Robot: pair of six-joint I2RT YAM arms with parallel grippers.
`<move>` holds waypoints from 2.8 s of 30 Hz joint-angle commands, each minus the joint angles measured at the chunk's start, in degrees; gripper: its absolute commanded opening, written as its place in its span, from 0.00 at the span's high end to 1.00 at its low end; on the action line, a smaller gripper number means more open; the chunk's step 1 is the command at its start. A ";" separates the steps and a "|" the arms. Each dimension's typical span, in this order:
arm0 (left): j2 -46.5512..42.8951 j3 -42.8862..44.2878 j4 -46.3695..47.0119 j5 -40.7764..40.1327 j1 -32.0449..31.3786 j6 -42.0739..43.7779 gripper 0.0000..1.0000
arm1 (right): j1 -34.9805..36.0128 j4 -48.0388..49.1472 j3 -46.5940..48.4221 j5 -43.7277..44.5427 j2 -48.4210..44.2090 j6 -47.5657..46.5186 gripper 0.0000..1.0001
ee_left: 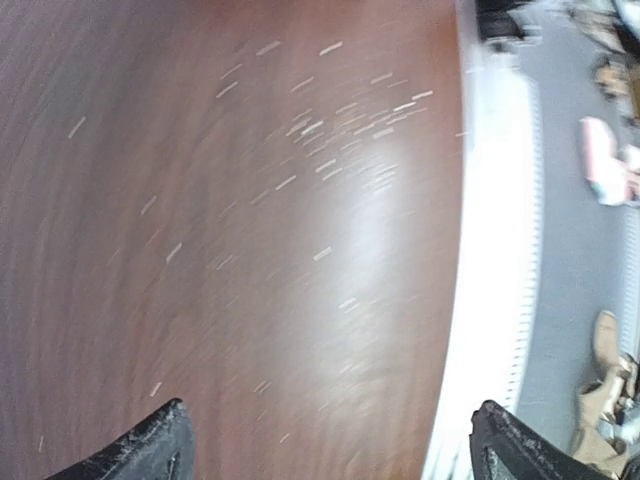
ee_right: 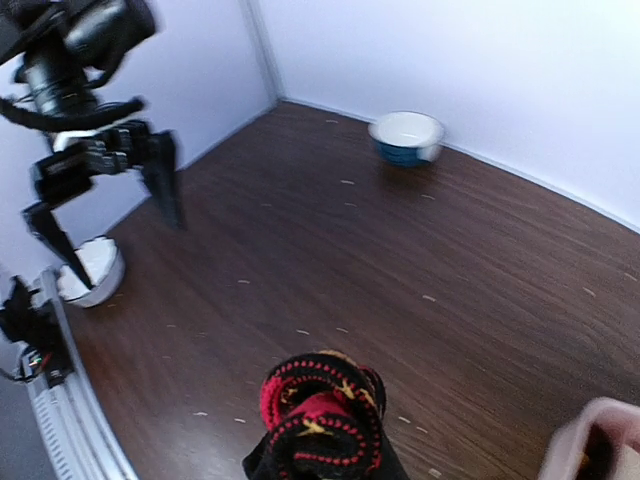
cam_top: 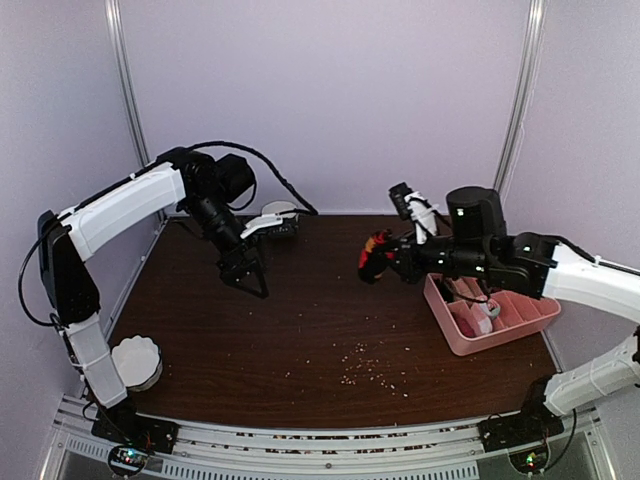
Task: Roll the socks
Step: Place the sock in the storage box, then reset both arms
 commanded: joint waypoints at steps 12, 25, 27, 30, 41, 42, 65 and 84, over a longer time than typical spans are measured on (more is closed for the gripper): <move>-2.10 -1.99 8.23 -7.16 11.18 -5.48 0.02 | -32.72 -25.70 -15.46 25.48 -23.33 1.49 1.00; -4.81 -3.51 9.32 -12.80 11.15 -5.61 0.02 | -41.06 -23.18 -17.65 22.30 -15.07 -0.19 1.00; -5.44 -3.72 9.63 -13.85 11.12 -5.64 0.02 | -41.25 -23.05 -17.46 21.38 -12.31 -0.28 1.00; -6.15 -4.00 9.62 -14.90 11.27 -5.41 0.02 | -41.44 -22.26 -17.48 21.01 -9.25 -0.56 1.00; -7.37 -4.34 9.83 -16.07 11.74 -5.05 0.02 | -44.32 -19.82 -17.91 18.54 -2.90 -1.99 0.98; -7.25 -4.11 9.80 -16.11 11.81 -5.04 0.02 | -44.74 -19.88 -17.72 17.97 -2.28 -2.10 0.95; -11.41 -5.46 15.67 -23.02 15.44 -8.77 0.02 | -45.91 -25.93 -9.82 12.18 -11.69 -2.27 0.09; -20.75 -49.85 75.31 -15.37 37.43 -14.38 0.02 | -45.95 27.12 -44.45 29.20 -32.55 0.04 0.00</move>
